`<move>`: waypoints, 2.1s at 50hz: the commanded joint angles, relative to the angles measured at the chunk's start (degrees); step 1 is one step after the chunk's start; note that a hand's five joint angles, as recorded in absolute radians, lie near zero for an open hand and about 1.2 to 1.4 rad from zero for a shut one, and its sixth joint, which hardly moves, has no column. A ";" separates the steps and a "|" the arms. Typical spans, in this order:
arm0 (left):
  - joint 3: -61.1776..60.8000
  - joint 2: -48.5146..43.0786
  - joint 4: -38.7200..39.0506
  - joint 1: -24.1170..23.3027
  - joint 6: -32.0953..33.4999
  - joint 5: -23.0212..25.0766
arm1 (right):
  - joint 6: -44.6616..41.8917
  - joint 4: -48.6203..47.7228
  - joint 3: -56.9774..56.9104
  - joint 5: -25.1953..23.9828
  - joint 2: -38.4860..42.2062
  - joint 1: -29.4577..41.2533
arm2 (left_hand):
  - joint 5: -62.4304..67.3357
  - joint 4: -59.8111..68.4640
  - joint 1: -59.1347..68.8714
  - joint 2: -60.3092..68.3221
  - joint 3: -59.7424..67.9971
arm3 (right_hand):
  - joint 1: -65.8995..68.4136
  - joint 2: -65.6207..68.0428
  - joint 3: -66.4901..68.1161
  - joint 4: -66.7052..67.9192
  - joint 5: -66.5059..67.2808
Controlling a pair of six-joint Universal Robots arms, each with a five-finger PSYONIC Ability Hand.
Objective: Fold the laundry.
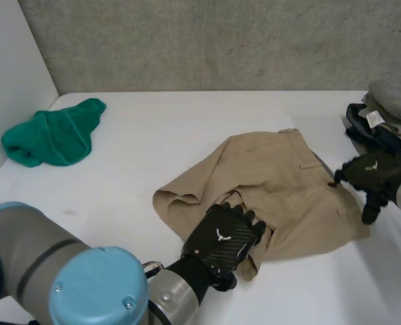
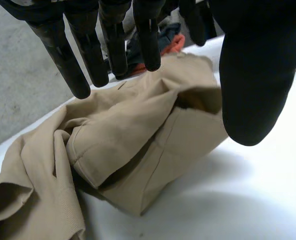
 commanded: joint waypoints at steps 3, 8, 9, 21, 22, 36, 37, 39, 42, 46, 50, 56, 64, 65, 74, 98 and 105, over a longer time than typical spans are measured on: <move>3.98 -7.74 4.31 0.20 10.39 -1.26 | -3.02 -9.66 7.13 -3.18 0.36 -1.87 | 16.15 16.53 16.80 16.76 16.79 | 3.86 4.71 4.09 3.66 3.14; 6.35 -9.77 6.42 0.90 10.92 -5.12 | -1.53 -16.87 9.94 -5.29 0.62 -1.87 | 53.31 53.68 53.95 53.91 53.94 | 7.88 8.73 8.11 7.68 7.15; 6.70 -9.77 7.55 1.51 10.92 -7.30 | -0.57 -18.71 10.47 -5.46 0.71 -1.70 | 53.69 54.07 54.33 54.29 54.32 | 15.39 16.24 15.62 15.19 14.67; 3.11 3.22 8.71 8.19 6.97 -16.47 | 9.72 -20.93 9.68 -4.76 -3.41 -0.03 | 53.69 54.07 54.34 54.30 54.33 | 55.28 56.12 55.50 55.07 54.55; 2.49 4.72 8.53 8.63 5.83 -16.38 | 10.34 -20.58 9.77 -4.68 -4.90 0.15 | 53.69 54.07 54.34 54.30 54.33 | 55.28 56.12 55.50 55.07 54.55; -2.35 16.25 -3.15 19.35 -5.16 -15.32 | 15.70 -10.38 5.65 -2.31 -13.54 5.59 | 53.69 54.07 54.34 54.30 54.33 | 55.28 56.12 55.50 55.07 54.55; -2.35 15.20 -3.51 19.53 -5.51 -15.32 | 15.88 -10.47 4.94 -1.61 -11.96 6.90 | 53.69 54.07 54.34 54.30 54.33 | 55.28 56.12 55.50 55.07 54.55; -1.65 10.46 -4.21 19.80 -6.92 -15.32 | 15.97 -10.56 1.87 1.20 -6.51 10.60 | 53.69 54.07 54.34 54.30 54.33 | 55.28 56.12 55.50 55.07 54.55; 0.10 4.85 -4.30 19.97 -7.97 -15.15 | 15.97 -10.47 -2.42 6.29 0.59 14.55 | 50.22 50.60 50.86 50.82 50.85 | 55.28 56.12 55.50 55.07 54.55; 3.27 0.61 -4.13 19.97 -7.80 -15.15 | 15.97 -11.69 -7.52 13.23 7.63 17.19 | 23.19 23.56 23.83 23.79 23.82 | 55.28 56.12 55.50 55.07 54.55; 7.14 -1.95 -3.51 20.41 -7.62 -15.15 | 15.97 -14.59 -11.75 19.03 11.43 18.60 | 5.28 5.66 5.92 5.88 5.91 | 55.28 56.12 55.50 55.07 54.55; 8.82 -1.42 -3.51 22.08 -7.54 -15.24 | 16.14 -18.03 -12.64 22.31 10.38 20.19 | -0.11 0.27 0.53 0.49 0.52 | 1.76 2.61 1.99 1.56 1.04; 3.28 7.80 -2.98 25.15 -7.45 -14.89 | 16.49 -17.77 -9.66 22.48 2.13 20.19 | -0.11 0.27 0.53 0.49 0.52 | -8.75 -7.91 -8.52 -8.95 -9.48; 1.80 9.98 -2.90 25.59 -7.45 -14.54 | 16.49 -17.59 -9.22 22.40 0.99 20.10 | 0.06 0.43 0.70 0.66 0.69 | -8.59 -7.74 -8.36 -8.79 -9.31; -7.35 21.33 -2.81 25.86 -3.85 -4.44 | 15.44 -9.78 -2.63 20.73 -9.39 19.66 | 2.07 2.45 2.72 2.68 2.71 | 3.51 4.36 3.74 3.31 2.79; -19.57 20.20 -2.72 25.51 8.72 0.32 | 15.88 -6.60 14.08 8.24 -15.89 17.73 | 21.76 22.14 22.40 22.36 22.40 | 13.28 14.13 13.51 13.08 12.56; -19.13 25.82 -2.80 25.86 8.37 0.41 | 15.44 -1.61 13.90 8.25 -19.15 17.29 | 22.09 22.47 22.73 22.69 22.72 | 14.29 15.14 14.52 14.09 13.56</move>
